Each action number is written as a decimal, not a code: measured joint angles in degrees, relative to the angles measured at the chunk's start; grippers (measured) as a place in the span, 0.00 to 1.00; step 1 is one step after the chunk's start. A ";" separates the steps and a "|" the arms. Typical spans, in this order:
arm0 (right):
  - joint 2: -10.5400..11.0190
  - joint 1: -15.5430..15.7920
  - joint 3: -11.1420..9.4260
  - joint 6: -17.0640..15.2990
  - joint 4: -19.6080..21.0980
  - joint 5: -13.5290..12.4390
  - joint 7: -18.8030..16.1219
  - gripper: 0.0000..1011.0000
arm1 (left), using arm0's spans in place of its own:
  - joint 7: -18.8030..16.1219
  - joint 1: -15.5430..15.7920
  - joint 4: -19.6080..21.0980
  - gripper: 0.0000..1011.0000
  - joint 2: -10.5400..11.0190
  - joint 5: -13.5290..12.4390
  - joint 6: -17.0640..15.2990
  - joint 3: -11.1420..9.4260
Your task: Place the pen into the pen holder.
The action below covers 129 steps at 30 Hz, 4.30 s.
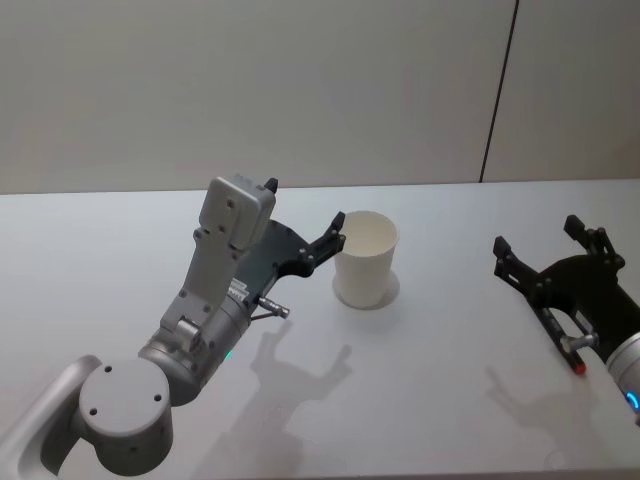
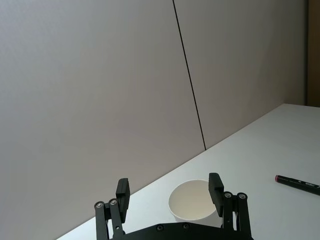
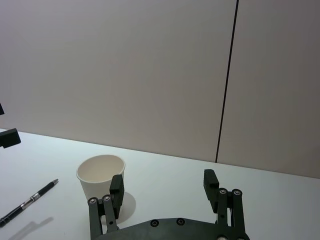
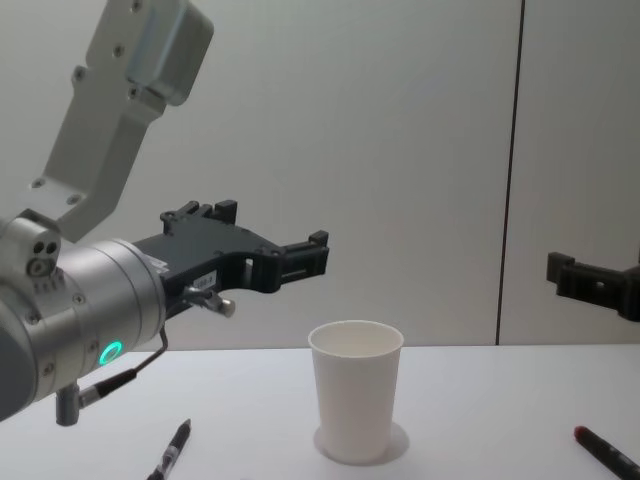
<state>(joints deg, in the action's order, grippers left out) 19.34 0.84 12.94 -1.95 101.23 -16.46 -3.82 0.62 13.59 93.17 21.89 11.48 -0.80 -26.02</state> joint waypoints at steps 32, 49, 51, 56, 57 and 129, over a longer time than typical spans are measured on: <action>-0.50 -0.18 0.24 -0.33 0.01 0.53 0.50 0.99 | 0.00 0.00 0.00 0.99 0.00 0.00 0.00 0.00; -5.55 -6.20 1.41 -7.81 -5.38 5.33 5.10 0.99 | 0.00 0.00 0.00 0.99 0.00 0.00 0.00 0.00; -6.29 -7.48 1.42 -9.27 -6.82 5.96 5.75 0.99 | 0.00 0.00 0.00 0.99 0.00 0.00 0.00 0.00; -7.58 -9.92 1.36 -11.93 -9.68 6.87 6.86 0.99 | 0.00 0.00 0.00 0.99 0.00 0.00 0.00 0.00; -7.95 -10.70 1.29 -12.98 -10.63 7.15 7.22 0.99 | 0.00 0.00 0.00 0.99 0.00 0.00 0.00 0.00; -10.87 -19.54 -2.84 -25.96 -32.47 5.72 4.53 0.38 | 0.00 0.00 0.00 0.99 0.00 0.00 0.00 0.00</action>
<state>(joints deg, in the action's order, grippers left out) 8.47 -18.70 10.10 -27.91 68.76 -10.75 0.70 0.63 13.59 93.17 21.90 11.48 -0.79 -26.03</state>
